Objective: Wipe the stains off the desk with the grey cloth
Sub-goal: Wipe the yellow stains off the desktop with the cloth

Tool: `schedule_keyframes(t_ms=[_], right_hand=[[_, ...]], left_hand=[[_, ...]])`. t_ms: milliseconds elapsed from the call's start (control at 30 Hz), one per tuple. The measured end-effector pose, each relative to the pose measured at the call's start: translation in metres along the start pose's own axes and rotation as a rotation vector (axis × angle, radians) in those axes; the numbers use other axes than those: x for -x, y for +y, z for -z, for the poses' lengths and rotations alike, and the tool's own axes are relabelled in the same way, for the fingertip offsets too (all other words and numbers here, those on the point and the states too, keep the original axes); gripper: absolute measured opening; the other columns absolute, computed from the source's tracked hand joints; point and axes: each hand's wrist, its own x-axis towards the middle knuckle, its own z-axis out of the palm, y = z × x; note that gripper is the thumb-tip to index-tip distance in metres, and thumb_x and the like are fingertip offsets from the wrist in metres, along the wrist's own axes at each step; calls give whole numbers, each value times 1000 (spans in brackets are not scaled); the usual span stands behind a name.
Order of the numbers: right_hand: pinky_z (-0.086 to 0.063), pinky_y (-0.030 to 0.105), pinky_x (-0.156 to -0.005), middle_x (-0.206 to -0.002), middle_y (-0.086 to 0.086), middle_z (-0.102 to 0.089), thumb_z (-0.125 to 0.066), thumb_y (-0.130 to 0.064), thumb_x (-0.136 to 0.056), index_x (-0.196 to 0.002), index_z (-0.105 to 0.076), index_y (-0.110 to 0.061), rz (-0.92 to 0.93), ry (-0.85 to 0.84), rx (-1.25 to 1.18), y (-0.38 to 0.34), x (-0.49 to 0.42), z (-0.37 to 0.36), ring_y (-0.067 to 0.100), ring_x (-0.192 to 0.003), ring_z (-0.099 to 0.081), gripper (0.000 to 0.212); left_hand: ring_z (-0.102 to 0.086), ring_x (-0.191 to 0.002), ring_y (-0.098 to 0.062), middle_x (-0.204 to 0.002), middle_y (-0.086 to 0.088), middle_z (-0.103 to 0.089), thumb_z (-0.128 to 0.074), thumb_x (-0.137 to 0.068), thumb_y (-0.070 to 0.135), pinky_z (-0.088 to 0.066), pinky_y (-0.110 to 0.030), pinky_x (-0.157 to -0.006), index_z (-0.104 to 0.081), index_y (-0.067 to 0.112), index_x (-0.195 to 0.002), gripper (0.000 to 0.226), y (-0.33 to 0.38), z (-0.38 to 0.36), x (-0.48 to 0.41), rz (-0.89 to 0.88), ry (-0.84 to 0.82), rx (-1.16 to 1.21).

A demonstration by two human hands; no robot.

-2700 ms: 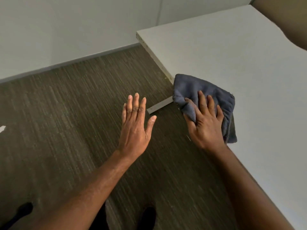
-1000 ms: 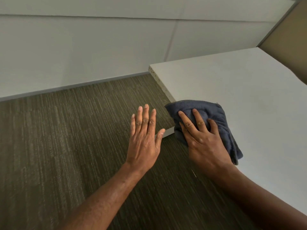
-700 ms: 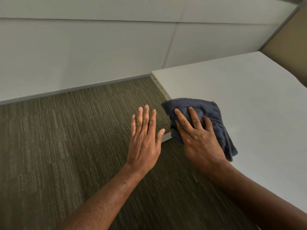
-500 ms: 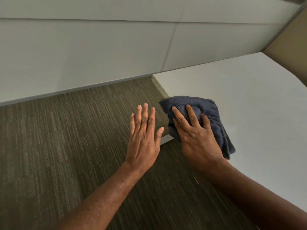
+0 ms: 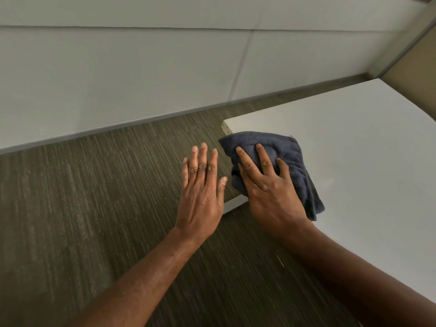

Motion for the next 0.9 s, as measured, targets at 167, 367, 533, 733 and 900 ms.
schedule_keyframes(t_ms=[167,367,533,733,900], right_hand=[[-13,64,-121,-169,7,20,-25,-31,-103,-161,-9,-12,7,-15,7,-1,-23,4,40,-154,16,63],[-14,65,-120,-169,7,18,-28,-30,-104,-161,-10,-12,9,-10,-5,-3,-48,7,40,-155,14,62],[-15,64,-120,-170,6,16,-29,-31,-104,-161,-14,-12,7,1,-6,-5,-69,12,40,-155,12,62],[-12,65,-120,-170,8,11,-24,-30,-101,-161,-15,-9,1,-17,13,-8,-94,17,40,-155,12,64],[-13,66,-119,-170,9,0,-19,-28,-96,-159,-21,-10,-21,-29,-38,-12,-118,22,39,-156,6,66]], left_hand=[[2,-160,-29,-172,-16,-9,-22,-111,37,-7,-50,-130,-14,7,-163,60,-12,1,-19,4,-5,16],[0,-160,-30,-172,-17,-11,-24,-111,36,-10,-52,-130,-16,6,-163,60,-25,0,-35,9,-27,38],[-1,-160,-29,-172,-17,-11,-26,-111,35,-11,-52,-130,-16,6,-163,60,-36,2,-45,14,-25,51],[0,-161,-29,-172,-16,-9,-28,-111,33,-8,-51,-130,-16,6,-163,60,-51,10,-48,27,-29,64],[-1,-161,-29,-172,-16,-10,-29,-111,34,-10,-52,-130,-18,7,-162,60,-66,21,-50,39,-31,66]])
